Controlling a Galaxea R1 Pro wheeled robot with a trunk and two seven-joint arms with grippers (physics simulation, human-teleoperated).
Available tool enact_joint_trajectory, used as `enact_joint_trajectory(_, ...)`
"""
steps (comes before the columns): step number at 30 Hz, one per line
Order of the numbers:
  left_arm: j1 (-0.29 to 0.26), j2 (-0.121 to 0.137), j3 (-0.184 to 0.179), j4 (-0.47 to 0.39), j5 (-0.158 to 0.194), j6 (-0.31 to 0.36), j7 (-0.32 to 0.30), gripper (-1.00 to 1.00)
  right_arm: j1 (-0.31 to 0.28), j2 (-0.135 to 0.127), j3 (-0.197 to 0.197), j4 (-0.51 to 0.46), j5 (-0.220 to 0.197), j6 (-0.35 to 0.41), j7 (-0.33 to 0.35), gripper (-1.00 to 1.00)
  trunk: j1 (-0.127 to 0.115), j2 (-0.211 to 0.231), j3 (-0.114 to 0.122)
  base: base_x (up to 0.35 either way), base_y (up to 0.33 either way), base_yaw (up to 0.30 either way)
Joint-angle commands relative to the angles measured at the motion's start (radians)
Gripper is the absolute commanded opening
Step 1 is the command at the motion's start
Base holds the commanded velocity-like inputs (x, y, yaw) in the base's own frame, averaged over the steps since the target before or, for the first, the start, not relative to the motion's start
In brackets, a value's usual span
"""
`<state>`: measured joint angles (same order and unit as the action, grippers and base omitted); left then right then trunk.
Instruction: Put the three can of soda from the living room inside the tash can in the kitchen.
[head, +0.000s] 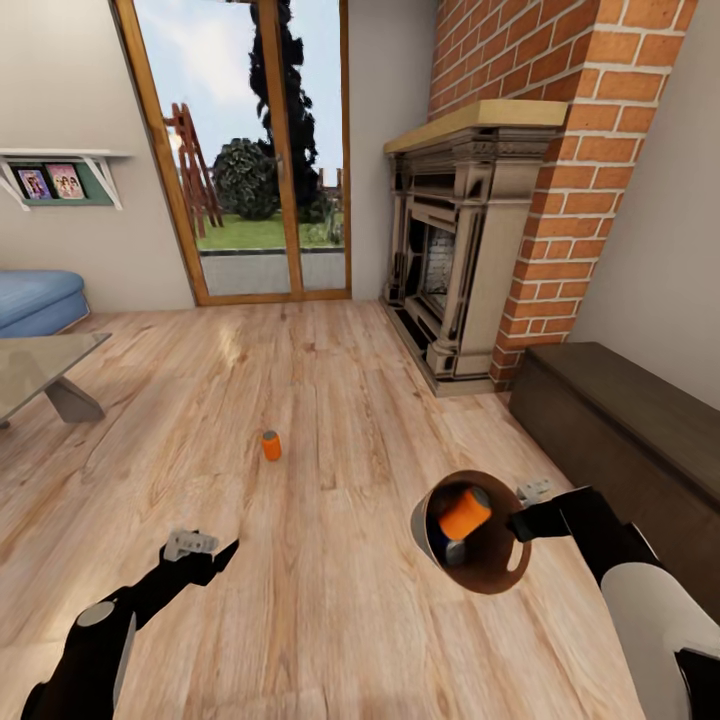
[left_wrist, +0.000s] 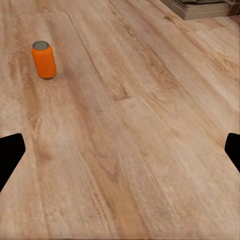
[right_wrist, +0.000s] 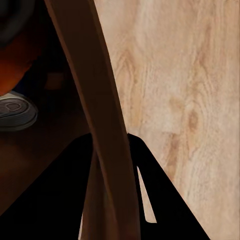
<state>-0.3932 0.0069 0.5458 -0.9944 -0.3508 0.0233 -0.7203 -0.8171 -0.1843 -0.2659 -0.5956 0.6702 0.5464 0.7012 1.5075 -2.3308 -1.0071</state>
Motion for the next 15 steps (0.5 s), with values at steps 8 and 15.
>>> enact_joint_trajectory(8, 0.002, -0.001, -0.001, 0.112, 0.004, -0.003, 0.1, 1.0, 0.01, 0.039, -0.002, -0.007, -0.01, 0.0, -0.007, -1.0, 0.0, 0.0, 0.0, 0.26, 0.0, 0.0)
enact_joint_trajectory(15, 0.002, -0.001, -0.001, 0.129, 0.003, -0.005, 0.115, 1.0, 0.021, 0.044, -0.003, -0.013, -0.009, 0.0, -0.007, -1.0, 0.0, 0.0, 0.0, 0.32, 0.0, 0.0)
